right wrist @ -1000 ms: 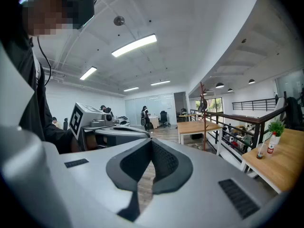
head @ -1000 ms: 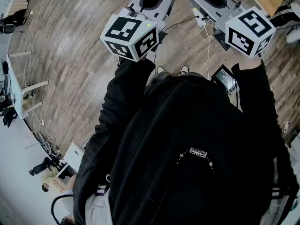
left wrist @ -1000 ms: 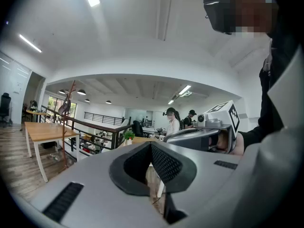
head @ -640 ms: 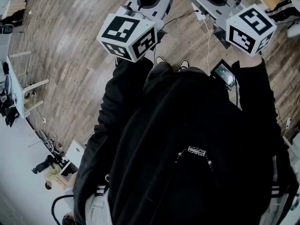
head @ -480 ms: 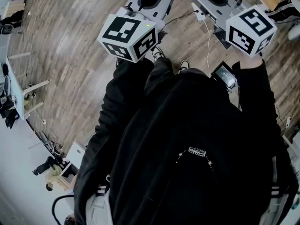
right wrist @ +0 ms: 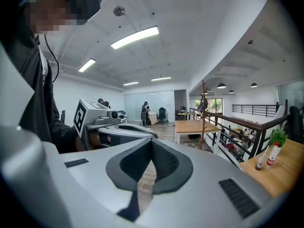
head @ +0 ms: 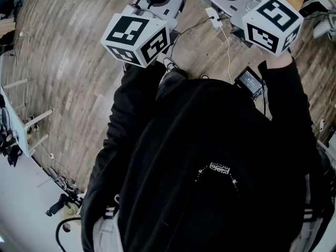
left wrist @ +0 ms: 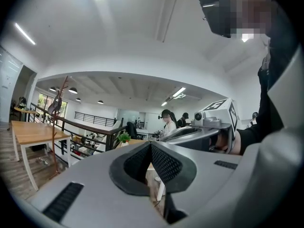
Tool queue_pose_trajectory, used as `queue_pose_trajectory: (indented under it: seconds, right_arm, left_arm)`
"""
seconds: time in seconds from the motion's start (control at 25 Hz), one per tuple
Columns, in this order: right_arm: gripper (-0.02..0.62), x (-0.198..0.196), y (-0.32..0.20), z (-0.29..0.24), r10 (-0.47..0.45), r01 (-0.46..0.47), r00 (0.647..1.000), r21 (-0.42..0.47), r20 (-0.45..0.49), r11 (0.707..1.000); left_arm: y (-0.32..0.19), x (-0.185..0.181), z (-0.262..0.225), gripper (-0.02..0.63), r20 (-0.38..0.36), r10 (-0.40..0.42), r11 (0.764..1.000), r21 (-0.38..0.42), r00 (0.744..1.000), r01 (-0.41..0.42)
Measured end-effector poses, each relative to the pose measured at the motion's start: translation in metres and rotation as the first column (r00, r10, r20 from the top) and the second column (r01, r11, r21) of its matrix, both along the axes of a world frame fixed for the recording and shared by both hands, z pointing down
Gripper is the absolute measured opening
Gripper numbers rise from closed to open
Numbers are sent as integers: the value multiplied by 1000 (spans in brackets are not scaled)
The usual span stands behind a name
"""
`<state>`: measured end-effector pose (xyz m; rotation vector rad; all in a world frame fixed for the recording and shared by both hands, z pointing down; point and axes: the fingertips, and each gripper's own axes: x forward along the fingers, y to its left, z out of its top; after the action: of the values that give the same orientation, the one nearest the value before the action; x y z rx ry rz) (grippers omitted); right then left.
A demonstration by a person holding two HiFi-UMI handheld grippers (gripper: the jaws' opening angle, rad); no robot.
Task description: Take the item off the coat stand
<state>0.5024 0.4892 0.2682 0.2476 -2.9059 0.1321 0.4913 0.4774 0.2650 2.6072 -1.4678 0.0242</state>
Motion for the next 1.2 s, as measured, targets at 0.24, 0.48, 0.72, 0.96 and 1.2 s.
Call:
queue_pose_trajectory:
  seconds: [0.24,0.48,0.72,0.96,1.2]
  right_arm:
    - [17,-39,-37,-7,21,-21,1000,-2,-11,1000]
    - [17,-80,-55,-5,26,-27,999,-28,-24,999]
    - [17,-121,-61,2,-4,3,999,-37,-43,999]
    - [17,-167,-57,5,-62,59,997,-40,-53,997]
    - [17,-209,-76,11,-140,136,989,-61,-55,989]
  left_arm:
    - [-38,-38,-7,6,-8,53,998,14,999,-53]
    - [-55,-78,-5,6,12,87,996,4,996,-87]
    - [-62,-119,1,6,30,87,996,4,996,-87]
    - [-58,-165,4,6,22,35,999,5,999,-35]
    - [-75,-208,10,6,5,-37,999,-3,999,37]
